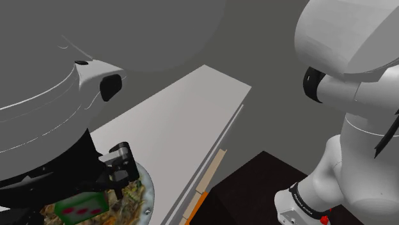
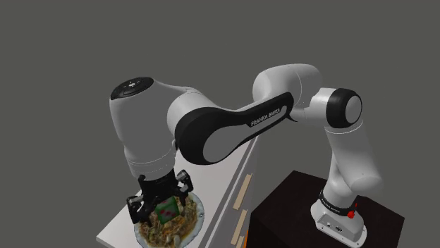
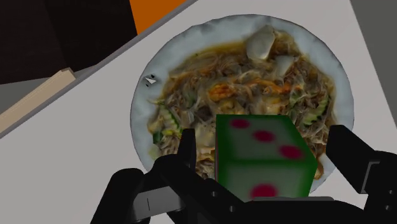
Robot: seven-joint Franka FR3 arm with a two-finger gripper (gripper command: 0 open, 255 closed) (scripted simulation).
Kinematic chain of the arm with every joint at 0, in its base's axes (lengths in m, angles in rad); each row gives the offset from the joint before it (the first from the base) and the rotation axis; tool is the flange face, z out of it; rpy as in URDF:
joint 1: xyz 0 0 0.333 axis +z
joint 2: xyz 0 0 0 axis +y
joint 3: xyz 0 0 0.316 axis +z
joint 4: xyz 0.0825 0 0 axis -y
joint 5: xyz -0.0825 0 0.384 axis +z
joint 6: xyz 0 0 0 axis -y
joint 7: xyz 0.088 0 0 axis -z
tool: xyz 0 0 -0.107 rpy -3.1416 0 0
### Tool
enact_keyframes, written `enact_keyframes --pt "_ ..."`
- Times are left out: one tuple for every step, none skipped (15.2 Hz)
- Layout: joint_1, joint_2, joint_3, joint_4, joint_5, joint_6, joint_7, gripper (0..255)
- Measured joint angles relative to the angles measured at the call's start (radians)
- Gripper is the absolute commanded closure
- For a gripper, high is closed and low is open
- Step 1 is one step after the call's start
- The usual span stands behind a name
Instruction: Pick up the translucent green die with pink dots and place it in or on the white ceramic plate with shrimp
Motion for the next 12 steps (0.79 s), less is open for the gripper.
enact_keyframes --pt "0.0 0.0 0.0 0.0 0.0 0.0 0.0 0" --pt "0.0 0.0 0.0 0.001 0.0 -0.001 0.0 0" --pt "0.009 0.006 -0.002 0.029 -0.003 -0.021 -0.002 0" --pt "0.02 0.014 -0.004 0.065 -0.008 -0.048 -0.006 0" --pt "0.042 0.028 -0.008 0.123 -0.017 -0.089 -0.007 0" --pt "0.065 0.041 -0.011 0.179 -0.025 -0.13 -0.009 0" --pt "0.077 0.049 -0.014 0.21 -0.03 -0.151 -0.01 0" --pt "0.086 0.056 -0.016 0.23 -0.035 -0.164 -0.011 0" --pt "0.088 0.058 -0.017 0.236 -0.036 -0.168 -0.011 0" --pt "0.09 0.06 -0.017 0.24 -0.037 -0.171 -0.011 0" --pt "0.09 0.06 -0.017 0.242 -0.037 -0.172 -0.011 0" --pt "0.091 0.06 -0.017 0.243 -0.037 -0.173 -0.012 0"
